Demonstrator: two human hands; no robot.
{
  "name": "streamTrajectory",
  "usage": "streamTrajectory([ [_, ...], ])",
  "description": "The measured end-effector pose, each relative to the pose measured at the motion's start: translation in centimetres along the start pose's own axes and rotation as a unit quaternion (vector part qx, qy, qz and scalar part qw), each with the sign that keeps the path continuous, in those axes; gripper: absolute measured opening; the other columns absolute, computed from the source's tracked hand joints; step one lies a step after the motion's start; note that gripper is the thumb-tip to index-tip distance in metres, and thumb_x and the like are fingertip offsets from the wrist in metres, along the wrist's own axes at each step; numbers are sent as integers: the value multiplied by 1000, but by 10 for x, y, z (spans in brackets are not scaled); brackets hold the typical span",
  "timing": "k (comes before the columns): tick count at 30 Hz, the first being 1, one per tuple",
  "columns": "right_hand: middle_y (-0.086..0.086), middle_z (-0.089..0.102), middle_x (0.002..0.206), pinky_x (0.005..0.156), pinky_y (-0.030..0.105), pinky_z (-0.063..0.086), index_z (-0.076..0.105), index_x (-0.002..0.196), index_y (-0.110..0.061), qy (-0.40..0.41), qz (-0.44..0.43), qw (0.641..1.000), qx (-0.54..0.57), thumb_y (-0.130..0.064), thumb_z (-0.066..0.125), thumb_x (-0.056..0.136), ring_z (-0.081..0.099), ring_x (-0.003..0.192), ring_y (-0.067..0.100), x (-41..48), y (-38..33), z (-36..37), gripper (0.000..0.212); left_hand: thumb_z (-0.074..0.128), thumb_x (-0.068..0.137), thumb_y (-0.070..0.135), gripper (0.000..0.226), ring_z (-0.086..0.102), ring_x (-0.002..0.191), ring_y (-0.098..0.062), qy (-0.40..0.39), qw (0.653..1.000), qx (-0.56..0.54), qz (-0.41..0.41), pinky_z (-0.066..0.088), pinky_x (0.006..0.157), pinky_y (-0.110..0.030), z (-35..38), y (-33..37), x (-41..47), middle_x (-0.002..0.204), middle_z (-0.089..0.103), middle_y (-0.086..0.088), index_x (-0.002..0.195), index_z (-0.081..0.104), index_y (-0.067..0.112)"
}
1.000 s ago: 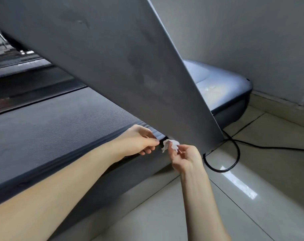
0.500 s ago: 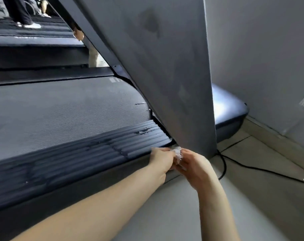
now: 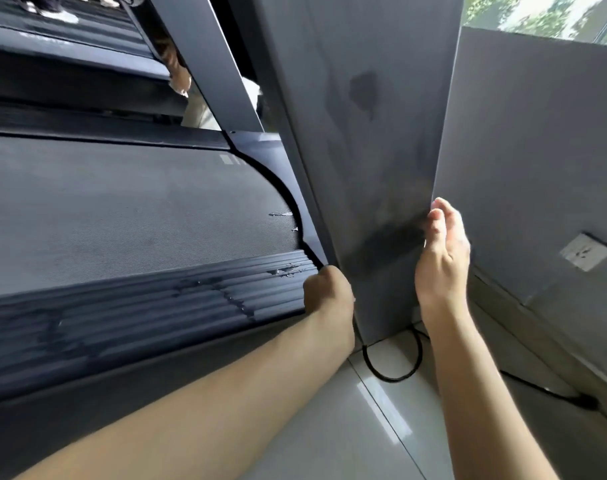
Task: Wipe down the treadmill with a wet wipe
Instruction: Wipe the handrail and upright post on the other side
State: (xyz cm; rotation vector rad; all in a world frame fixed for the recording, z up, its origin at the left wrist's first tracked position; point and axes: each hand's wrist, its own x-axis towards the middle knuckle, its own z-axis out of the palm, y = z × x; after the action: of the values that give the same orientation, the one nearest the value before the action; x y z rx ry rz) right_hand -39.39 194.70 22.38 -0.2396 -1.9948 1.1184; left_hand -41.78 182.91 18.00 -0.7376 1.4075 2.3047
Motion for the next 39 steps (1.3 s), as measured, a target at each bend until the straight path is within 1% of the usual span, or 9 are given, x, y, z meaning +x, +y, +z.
streamTrajectory([
  [3, 0, 65, 134, 115, 42, 41, 63, 133, -19, -8, -31, 997, 77, -48, 30, 106, 57, 130, 14, 16, -18, 9, 52, 43, 96, 18, 35, 65, 87, -35, 11, 998, -52, 15, 52, 86, -39, -1, 5, -17, 73, 72, -12, 69, 62, 5],
  [10, -3, 73, 92, 84, 25, 48, 72, 94, -19, 10, -9, 991, 133, -36, 24, 112, 64, 89, 11, 20, -38, 16, 54, 57, 86, 2, 24, 70, 80, -30, 20, 988, 50, 146, 41, 61, -26, -18, -1, -31, 56, 63, 4, 69, 71, 10],
  [16, 25, 63, 84, 73, 37, 42, 58, 87, 8, 60, 70, 992, 92, -48, 28, 105, 48, 78, 14, 24, -51, 27, 67, 75, 81, 0, 37, 57, 54, 19, -35, 956, 197, 216, 41, 56, -9, -40, 20, -27, 55, 66, 25, 60, 70, 30],
  [19, 4, 52, 66, 72, 41, 36, 48, 64, -17, 69, 128, 989, 39, -49, 27, 105, 41, 70, 12, 28, -69, 26, 56, 74, 83, 1, 36, 59, 64, 21, -16, 937, 261, 232, 36, 50, -8, -44, 36, -48, 76, 59, 29, 58, 67, 26],
  [23, -17, 46, 76, 83, 34, 36, 40, 68, -35, 48, 108, 993, -27, -40, 30, 110, 43, 84, 16, 30, -71, 13, 43, 72, 90, 8, 21, 60, 67, -7, -44, 912, 270, 304, 36, 51, -12, -53, 45, -71, 79, 63, 23, 70, 76, 15],
  [27, 15, 70, 111, 95, 40, 42, 69, 102, -9, -10, 100, 992, -81, -35, 28, 112, 61, 107, 34, 31, -76, 11, 50, 69, 92, 8, 24, 60, 63, -21, -23, 886, 264, 380, 34, 51, -18, -69, 65, -78, 71, 71, 1, 69, 75, 15],
  [31, 14, 70, 95, 91, 46, 51, 68, 99, -6, -7, -38, 998, 44, -55, 33, 106, 64, 93, 26, 32, -151, -2, 61, 70, 91, 7, 19, 71, 72, -6, 0, 860, 204, 467, 47, 62, -27, -87, 101, -102, 76, 78, 2, 81, 82, 16],
  [35, -18, 59, 83, 85, 26, 43, 58, 93, -24, 6, -88, 986, 141, -43, 36, 107, 55, 84, 0, 34, -241, 12, 32, 71, 91, 10, 14, 71, 71, -10, 61, 901, 130, 409, 46, 64, -25, -82, 122, -117, 79, 79, -1, 86, 83, 15],
  [39, -16, 51, 76, 77, 25, 38, 56, 96, -16, 39, -58, 986, 152, -38, 36, 109, 45, 73, -1, 28, -256, 17, 33, 67, 83, -1, 46, 65, 66, -21, 0, 970, 130, 204, 43, 60, -27, -69, 101, -105, 51, 67, 12, 47, 72, 28],
])
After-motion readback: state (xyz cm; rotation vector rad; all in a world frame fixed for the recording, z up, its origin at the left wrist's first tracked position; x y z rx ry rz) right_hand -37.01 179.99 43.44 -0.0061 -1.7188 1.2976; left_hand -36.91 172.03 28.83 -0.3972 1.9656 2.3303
